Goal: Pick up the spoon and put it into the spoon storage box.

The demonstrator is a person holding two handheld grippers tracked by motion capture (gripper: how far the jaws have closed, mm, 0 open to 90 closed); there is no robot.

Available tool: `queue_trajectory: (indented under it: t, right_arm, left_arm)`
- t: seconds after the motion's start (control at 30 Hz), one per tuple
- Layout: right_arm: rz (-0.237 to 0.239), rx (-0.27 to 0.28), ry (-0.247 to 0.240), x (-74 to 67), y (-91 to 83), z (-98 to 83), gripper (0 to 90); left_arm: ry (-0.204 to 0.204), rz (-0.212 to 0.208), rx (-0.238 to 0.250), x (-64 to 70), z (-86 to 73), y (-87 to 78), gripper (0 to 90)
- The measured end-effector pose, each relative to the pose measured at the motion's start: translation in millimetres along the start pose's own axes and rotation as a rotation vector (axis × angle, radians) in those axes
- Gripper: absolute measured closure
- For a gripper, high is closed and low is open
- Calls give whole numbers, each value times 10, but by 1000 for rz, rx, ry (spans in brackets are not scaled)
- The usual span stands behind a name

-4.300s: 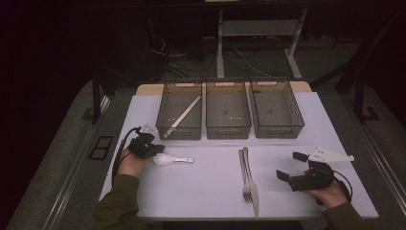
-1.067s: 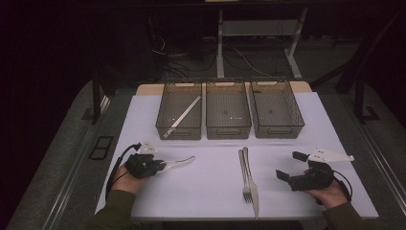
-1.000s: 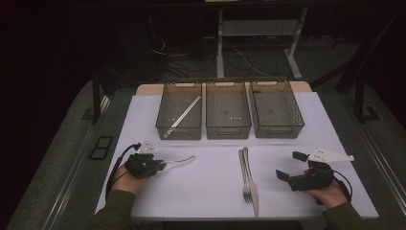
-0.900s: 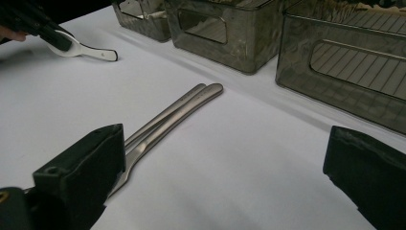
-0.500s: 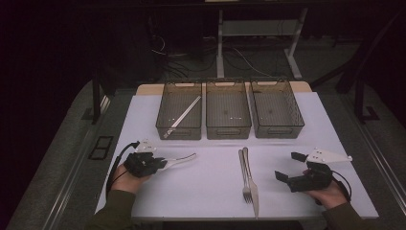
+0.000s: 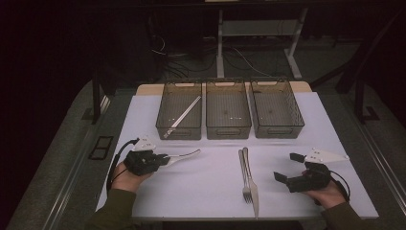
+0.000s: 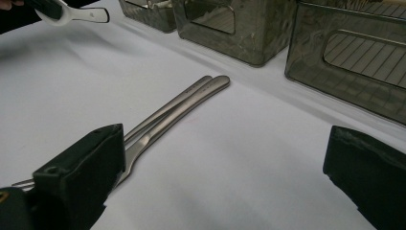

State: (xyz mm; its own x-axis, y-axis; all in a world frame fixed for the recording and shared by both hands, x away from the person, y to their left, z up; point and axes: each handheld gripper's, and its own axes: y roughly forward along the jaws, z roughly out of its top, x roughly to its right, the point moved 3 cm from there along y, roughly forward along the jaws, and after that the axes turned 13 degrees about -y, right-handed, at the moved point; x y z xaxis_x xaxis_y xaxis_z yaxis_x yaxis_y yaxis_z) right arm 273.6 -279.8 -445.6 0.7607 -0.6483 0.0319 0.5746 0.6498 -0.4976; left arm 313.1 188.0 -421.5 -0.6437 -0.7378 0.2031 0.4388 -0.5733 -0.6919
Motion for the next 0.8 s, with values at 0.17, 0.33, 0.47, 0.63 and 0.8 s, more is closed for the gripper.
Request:
queue_trajectory:
  t: [0.17,0.33,0.47,0.63,0.8]
  right_arm:
    - [-3,4,1,8,-3,-1,8]
    - [-4,2,1,13,2,-1,8]
    - [-3,-1,2,9,6,-1,8]
    - [-6,1,3,11,11,0,8]
    - [-6,1,4,14,10,0,8]
  left_arm:
    - [6,-26,23,51,74,3,802]
    - [21,-46,44,105,160,22,802]
    - [26,-52,54,147,226,49,802]
    - [41,-65,66,176,325,50,802]
    - [38,-82,85,203,432,78,802]
